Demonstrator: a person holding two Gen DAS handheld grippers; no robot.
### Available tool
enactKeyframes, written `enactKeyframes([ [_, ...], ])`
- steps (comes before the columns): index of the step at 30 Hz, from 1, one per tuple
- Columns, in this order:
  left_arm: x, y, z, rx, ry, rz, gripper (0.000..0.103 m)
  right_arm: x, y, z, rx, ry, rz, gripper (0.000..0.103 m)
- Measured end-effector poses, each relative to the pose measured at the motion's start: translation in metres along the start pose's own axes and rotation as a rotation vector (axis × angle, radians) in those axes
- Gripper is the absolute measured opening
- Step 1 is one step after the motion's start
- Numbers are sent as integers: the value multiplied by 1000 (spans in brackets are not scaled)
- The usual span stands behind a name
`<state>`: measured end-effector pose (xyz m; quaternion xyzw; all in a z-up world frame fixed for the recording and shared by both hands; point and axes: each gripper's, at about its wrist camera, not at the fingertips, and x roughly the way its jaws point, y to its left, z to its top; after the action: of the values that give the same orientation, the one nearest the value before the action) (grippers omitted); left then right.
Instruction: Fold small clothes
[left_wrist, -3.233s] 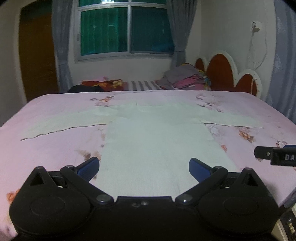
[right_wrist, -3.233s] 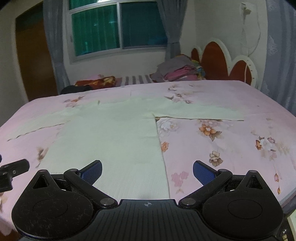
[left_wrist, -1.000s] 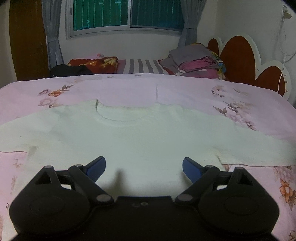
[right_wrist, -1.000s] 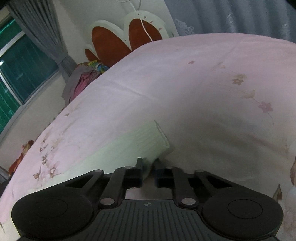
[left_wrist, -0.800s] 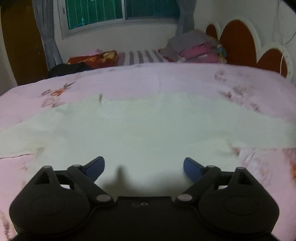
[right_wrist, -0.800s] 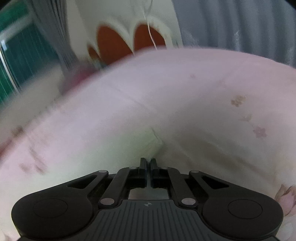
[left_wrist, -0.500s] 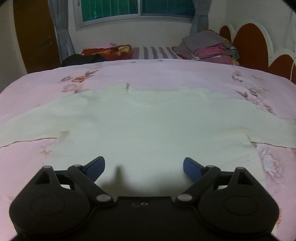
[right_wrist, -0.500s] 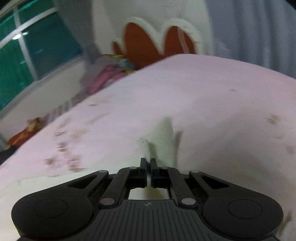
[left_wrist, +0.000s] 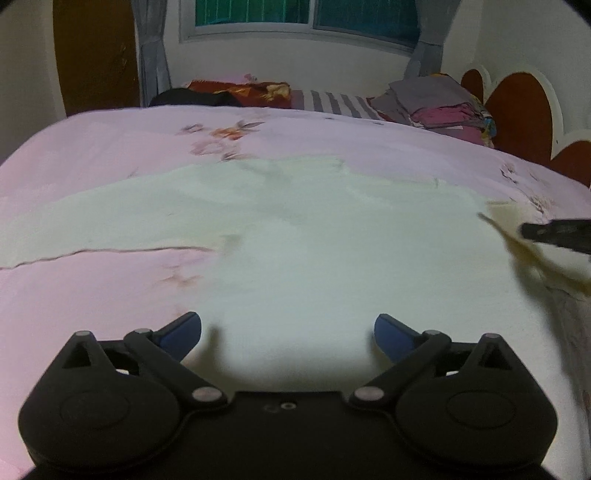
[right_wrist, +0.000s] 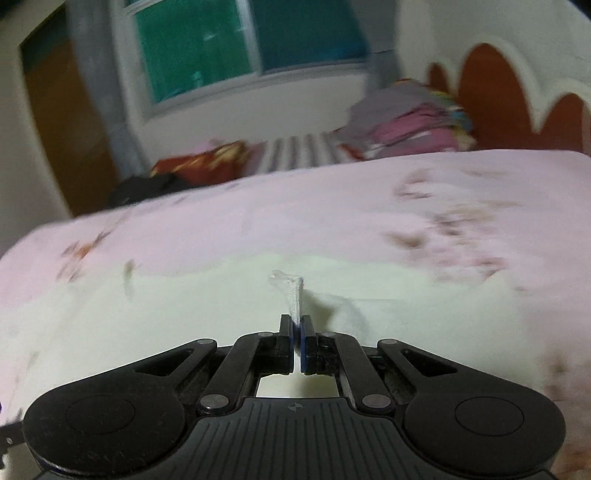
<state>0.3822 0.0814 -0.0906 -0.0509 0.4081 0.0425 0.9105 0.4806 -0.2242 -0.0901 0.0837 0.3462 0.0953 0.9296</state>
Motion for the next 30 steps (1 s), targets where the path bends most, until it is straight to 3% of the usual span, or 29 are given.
enactKeyframes([
  [5, -6, 40, 0, -26, -4, -27, 100, 38, 60, -16, -129, 32, 27, 2],
  [11, -1, 61, 8, -74, -20, -15, 97, 71, 107, -35, -186, 75, 106, 4],
  [12, 1, 61, 11, -80, -25, -17, 97, 75, 112, -38, -201, 67, 108, 28],
  [13, 2, 60, 14, -87, -30, -21, 97, 74, 116, -39, -215, 59, 131, 65],
  [14, 5, 58, 18, -91, -35, -37, 97, 69, 119, -40, -214, 47, 139, 78],
  [15, 8, 55, 21, -97, -35, -56, 95, 62, 120, -42, -214, 17, 124, 82],
  [17, 19, 44, 31, -126, -19, -129, 89, 52, 115, -45, -214, 14, 101, 78],
  [19, 34, 25, 41, -139, -4, -261, 80, 41, 100, -49, -156, 25, 107, 33],
  [20, 42, 12, 46, -136, 7, -298, 76, 39, 91, -51, -131, 45, 81, 27],
  [22, 59, -13, 54, -125, 33, -378, 63, 32, 69, -55, -72, 58, 44, 25],
  [24, 81, -40, 63, -131, 81, -461, 37, 24, 47, -56, -18, 58, 3, 25],
  [28, 120, -76, 75, -170, 159, -481, 34, 13, 10, -51, 96, 70, -26, 25],
  [30, 130, -84, 81, -188, 159, -480, 22, 10, -3, -50, 134, 76, -23, 25],
])
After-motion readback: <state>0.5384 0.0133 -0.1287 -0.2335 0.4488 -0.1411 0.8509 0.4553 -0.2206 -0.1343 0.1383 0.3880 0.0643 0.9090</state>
